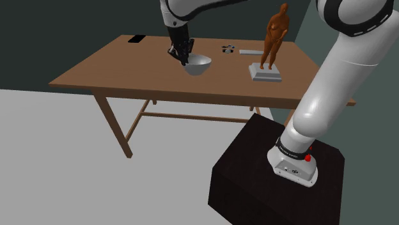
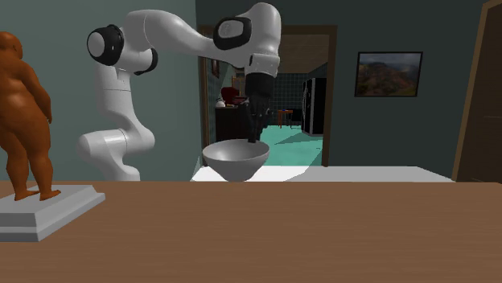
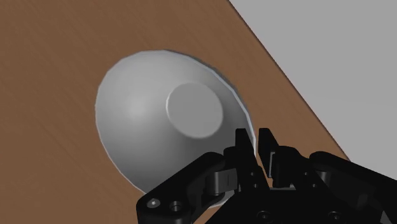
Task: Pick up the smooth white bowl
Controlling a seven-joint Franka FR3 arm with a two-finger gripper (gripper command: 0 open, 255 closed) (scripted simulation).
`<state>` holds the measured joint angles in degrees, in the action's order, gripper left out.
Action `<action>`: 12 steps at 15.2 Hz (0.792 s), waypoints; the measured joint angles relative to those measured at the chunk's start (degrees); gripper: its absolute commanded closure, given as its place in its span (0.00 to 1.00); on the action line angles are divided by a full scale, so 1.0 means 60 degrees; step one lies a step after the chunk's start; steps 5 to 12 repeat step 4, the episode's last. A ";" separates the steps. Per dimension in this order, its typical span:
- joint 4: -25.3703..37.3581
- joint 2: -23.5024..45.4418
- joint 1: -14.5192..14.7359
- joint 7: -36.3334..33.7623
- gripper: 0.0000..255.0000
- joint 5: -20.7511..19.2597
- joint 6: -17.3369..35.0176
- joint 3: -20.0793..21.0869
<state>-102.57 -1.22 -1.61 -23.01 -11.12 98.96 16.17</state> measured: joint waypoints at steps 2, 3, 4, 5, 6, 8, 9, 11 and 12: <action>0.0228 -0.0035 0.0001 0.0052 1.00 0.0018 -0.0256 0.0000; 0.0383 -0.0003 0.0000 0.0076 1.00 0.0012 -0.0376 0.0000; 0.0443 -0.0015 0.0005 0.0078 1.00 0.0018 -0.0451 0.0006; 0.0443 -0.0015 0.0005 0.0078 1.00 0.0018 -0.0451 0.0006; 0.0443 -0.0015 0.0005 0.0078 1.00 0.0018 -0.0451 0.0006; 0.0443 -0.0015 0.0005 0.0078 1.00 0.0018 -0.0451 0.0006; 0.0443 -0.0015 0.0005 0.0078 1.00 0.0018 -0.0451 0.0006; 0.0443 -0.0015 0.0005 0.0078 1.00 0.0018 -0.0451 0.0006; 0.0443 -0.0015 0.0005 0.0078 1.00 0.0018 -0.0451 0.0006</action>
